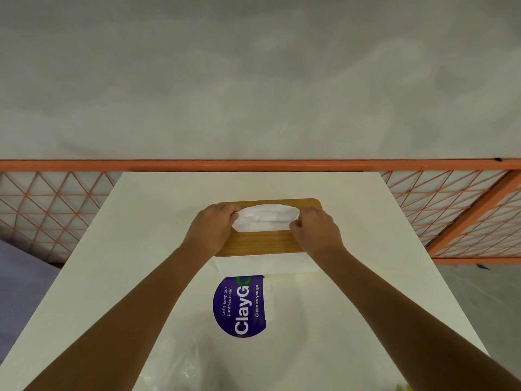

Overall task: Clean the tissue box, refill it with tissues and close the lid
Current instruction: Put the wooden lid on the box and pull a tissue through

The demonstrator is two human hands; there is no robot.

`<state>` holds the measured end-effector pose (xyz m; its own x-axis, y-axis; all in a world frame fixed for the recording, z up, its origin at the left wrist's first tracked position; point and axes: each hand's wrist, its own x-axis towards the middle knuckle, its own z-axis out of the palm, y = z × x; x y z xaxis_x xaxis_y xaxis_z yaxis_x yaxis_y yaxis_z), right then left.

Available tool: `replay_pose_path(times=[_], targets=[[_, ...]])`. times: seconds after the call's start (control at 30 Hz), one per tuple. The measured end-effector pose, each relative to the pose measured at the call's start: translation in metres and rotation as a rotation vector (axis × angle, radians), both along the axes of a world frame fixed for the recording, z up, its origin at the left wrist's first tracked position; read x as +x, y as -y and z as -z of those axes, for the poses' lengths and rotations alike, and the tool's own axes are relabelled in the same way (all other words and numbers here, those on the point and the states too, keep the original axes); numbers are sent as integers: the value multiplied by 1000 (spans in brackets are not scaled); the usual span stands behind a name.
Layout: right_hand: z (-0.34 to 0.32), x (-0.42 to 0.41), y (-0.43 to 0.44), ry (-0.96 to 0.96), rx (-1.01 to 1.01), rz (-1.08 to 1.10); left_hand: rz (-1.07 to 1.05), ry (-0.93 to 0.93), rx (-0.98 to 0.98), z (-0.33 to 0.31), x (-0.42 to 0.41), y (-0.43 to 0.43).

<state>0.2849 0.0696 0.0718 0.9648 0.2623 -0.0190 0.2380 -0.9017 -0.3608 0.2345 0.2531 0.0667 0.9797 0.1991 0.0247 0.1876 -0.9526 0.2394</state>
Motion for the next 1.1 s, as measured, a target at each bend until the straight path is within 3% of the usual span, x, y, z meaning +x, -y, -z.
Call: replay_pose_path(times=[0.4,0.67,0.8,0.9,1.1], targets=[[2,5,-3,-14,46,78,-34,17,14,5,-2,7],[-22,39,25,-325,35,-103,3,-8,57,5,0,9],[-17,47,36,-371,233,-46,86,2,79,5,1,11],[-14,42,38,-299,345,10,72,36,12,5,5,9],[11,17,32,-9,105,-118,-16,98,-153,4,12,4]])
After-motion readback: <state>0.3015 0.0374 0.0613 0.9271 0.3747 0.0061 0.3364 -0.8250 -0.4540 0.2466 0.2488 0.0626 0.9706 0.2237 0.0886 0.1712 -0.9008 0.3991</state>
